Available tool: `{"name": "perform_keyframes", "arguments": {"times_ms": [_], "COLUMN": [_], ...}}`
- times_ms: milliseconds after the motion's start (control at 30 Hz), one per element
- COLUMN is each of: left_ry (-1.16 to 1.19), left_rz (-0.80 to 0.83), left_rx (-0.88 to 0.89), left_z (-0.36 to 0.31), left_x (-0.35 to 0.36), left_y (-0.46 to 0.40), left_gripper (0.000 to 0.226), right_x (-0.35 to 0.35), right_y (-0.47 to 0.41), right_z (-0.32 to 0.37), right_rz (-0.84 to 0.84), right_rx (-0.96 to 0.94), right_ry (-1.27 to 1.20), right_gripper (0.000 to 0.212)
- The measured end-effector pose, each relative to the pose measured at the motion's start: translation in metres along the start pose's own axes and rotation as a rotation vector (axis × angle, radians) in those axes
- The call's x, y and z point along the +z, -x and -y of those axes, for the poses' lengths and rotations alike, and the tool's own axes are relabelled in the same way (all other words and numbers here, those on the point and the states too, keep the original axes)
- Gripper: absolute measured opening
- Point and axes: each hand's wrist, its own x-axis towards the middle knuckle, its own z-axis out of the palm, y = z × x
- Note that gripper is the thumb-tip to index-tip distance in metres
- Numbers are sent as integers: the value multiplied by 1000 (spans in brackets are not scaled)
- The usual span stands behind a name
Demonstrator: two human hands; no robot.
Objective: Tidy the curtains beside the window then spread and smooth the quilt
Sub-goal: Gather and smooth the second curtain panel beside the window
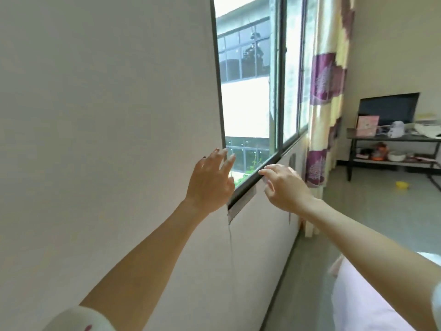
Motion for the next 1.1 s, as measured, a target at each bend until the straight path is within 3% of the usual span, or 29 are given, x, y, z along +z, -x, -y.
{"name": "perform_keyframes", "arguments": {"times_ms": [300, 767, 1100], "left_ry": [233, 278, 497], "left_rz": [12, 26, 63], "left_rx": [107, 110, 40], "left_z": [-65, -146, -178], "left_x": [118, 310, 465], "left_y": [-111, -370, -517], "left_gripper": [46, 53, 58], "right_x": [0, 22, 80], "right_y": [-18, -181, -280], "right_z": [-145, -419, -571], "right_rz": [57, -18, -31], "right_rx": [238, 300, 345], "right_ry": [59, 156, 228], "right_gripper": [41, 44, 45]}}
